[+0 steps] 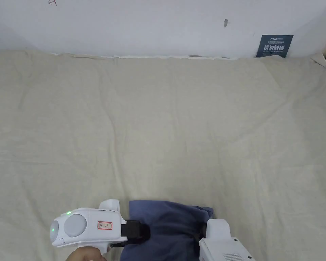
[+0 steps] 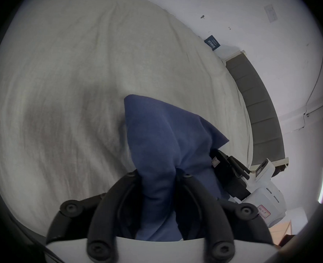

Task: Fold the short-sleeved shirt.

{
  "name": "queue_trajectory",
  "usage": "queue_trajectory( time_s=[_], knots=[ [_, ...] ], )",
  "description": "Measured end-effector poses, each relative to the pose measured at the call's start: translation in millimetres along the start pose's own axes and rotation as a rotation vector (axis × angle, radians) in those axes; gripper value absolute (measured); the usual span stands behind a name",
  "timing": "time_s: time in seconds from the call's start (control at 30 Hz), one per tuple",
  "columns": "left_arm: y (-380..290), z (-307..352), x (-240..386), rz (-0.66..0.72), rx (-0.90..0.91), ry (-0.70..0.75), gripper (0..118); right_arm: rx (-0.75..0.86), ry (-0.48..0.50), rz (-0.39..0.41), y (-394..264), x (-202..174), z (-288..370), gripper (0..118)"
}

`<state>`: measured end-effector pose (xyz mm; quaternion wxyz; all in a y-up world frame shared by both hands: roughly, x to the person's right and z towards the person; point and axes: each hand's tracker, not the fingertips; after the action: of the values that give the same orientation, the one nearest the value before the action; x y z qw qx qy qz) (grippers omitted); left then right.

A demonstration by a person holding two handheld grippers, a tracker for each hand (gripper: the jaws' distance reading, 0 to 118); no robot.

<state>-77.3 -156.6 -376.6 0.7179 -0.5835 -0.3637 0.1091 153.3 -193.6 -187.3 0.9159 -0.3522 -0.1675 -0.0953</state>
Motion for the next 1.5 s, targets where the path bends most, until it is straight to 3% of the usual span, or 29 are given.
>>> queue_trajectory(
  time_s=[0.23, 0.37, 0.77, 1.1, 1.17, 1.2, 1.23, 1.27, 1.3, 1.4, 1.5],
  knots=[
    [-4, 20, 10, -0.029, 0.084, 0.035, 22, -0.019, 0.004, 0.042, 19, -6, 9, 2],
    [15, 58, -2, -0.078, 0.155, 0.098, 22, 0.093, 0.016, 0.055, 46, -16, 28, 2],
    [97, 215, -155, -0.050, 0.281, 0.549, 22, 0.313, 0.075, 0.055, 136, -56, 63, 2],
    [132, 246, -245, 0.088, 0.267, 0.698, 24, 0.319, 0.079, 0.083, 161, -76, 50, 2],
    [134, 241, -248, 0.099, 0.262, 0.700, 35, 0.312, 0.074, 0.079, 162, -75, 47, 2],
    [135, 238, -248, 0.107, 0.262, 0.725, 50, 0.309, 0.072, 0.077, 162, -75, 47, 2],
    [136, 236, -247, 0.104, 0.265, 0.738, 82, 0.308, 0.070, 0.076, 162, -74, 47, 2],
    [136, 235, -245, 0.107, 0.267, 0.742, 106, 0.307, 0.065, 0.076, 162, -73, 48, 2],
    [135, 235, -241, 0.110, 0.276, 0.735, 118, 0.308, 0.056, 0.079, 162, -72, 50, 2],
    [134, 244, -219, 0.067, 0.401, 0.715, 110, 0.319, 0.044, 0.071, 164, -66, 58, 2],
    [133, 257, -187, 0.054, 0.458, 0.718, 110, 0.349, 0.030, 0.065, 168, -59, 73, 2]
  ],
)
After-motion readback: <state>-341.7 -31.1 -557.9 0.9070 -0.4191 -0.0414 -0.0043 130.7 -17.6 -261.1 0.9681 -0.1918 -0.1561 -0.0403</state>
